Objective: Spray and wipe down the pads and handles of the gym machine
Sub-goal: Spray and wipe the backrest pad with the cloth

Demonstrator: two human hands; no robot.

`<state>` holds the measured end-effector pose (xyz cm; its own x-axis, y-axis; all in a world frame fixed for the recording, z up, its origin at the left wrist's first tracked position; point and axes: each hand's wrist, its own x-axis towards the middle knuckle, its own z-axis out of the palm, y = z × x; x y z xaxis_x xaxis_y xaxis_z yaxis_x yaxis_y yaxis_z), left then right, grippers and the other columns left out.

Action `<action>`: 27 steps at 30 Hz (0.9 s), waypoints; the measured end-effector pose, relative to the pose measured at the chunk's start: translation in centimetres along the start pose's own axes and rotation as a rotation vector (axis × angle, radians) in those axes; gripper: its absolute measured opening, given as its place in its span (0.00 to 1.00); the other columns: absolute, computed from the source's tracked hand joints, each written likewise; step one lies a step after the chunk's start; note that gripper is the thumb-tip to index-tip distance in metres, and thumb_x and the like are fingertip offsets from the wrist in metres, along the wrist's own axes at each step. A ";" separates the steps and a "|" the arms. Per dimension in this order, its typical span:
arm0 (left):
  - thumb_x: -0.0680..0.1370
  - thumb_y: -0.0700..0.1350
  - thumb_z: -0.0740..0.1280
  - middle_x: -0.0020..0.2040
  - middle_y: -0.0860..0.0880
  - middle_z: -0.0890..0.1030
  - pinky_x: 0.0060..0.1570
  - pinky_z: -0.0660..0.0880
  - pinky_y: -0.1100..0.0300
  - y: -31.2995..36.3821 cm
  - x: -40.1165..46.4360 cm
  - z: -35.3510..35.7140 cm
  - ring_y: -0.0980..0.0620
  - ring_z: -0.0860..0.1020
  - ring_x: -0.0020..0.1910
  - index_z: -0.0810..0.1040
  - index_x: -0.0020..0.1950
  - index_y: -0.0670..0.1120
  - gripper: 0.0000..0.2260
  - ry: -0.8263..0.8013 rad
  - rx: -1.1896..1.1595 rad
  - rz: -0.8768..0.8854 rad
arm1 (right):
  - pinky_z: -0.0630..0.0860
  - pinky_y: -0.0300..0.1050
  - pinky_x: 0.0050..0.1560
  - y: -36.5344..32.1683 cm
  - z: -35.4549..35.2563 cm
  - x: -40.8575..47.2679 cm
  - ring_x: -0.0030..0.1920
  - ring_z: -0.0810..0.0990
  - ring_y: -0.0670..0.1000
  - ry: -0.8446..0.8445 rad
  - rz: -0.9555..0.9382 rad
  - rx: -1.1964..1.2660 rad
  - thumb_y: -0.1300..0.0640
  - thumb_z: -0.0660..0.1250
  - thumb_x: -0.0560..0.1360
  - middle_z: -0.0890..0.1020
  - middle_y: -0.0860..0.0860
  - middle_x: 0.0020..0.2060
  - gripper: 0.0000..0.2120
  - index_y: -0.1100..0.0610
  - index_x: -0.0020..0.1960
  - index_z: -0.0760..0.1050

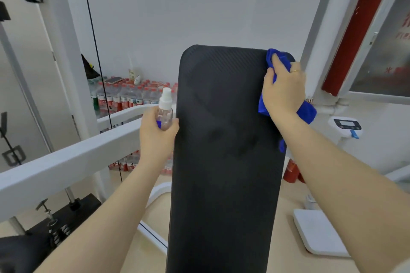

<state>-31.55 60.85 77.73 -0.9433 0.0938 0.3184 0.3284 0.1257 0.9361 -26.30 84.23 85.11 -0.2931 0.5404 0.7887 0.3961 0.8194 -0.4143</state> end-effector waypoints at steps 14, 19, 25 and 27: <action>0.75 0.46 0.68 0.50 0.53 0.78 0.51 0.75 0.56 -1.8 1.0 0.1 0.54 0.76 0.49 0.72 0.59 0.50 0.14 -0.108 -0.026 -0.005 | 0.73 0.47 0.29 -5.7 3.4 -4.4 0.35 0.74 0.59 -0.042 -0.649 -0.091 0.55 0.58 0.73 0.78 0.58 0.43 0.18 0.52 0.58 0.79; 0.74 0.53 0.67 0.59 0.50 0.76 0.59 0.74 0.47 -3.0 -0.2 0.5 0.48 0.76 0.55 0.68 0.64 0.48 0.20 -0.170 0.023 -0.020 | 0.74 0.50 0.38 -5.2 3.4 -3.4 0.44 0.74 0.59 0.017 -0.262 -0.098 0.54 0.57 0.77 0.76 0.59 0.52 0.18 0.52 0.66 0.73; 0.76 0.49 0.64 0.52 0.52 0.76 0.47 0.69 0.63 -3.0 -1.0 -1.0 0.55 0.75 0.49 0.69 0.60 0.51 0.13 -0.224 0.080 0.217 | 0.69 0.44 0.29 -7.8 5.2 -9.0 0.36 0.74 0.55 -0.093 -0.724 -0.137 0.56 0.66 0.73 0.79 0.57 0.44 0.15 0.55 0.60 0.78; 0.76 0.48 0.66 0.54 0.54 0.74 0.49 0.66 0.65 -2.8 -0.8 -1.3 0.57 0.73 0.51 0.70 0.64 0.49 0.17 -0.222 0.121 0.253 | 0.71 0.45 0.27 -7.0 4.6 -7.3 0.34 0.74 0.56 -0.086 -0.770 -0.145 0.57 0.67 0.72 0.79 0.57 0.42 0.15 0.53 0.59 0.79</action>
<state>-31.76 59.09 75.04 -0.8022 0.3479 0.4851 0.5662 0.1858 0.8030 -30.89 75.43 80.14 -0.5952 -0.1514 0.7892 0.1617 0.9394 0.3022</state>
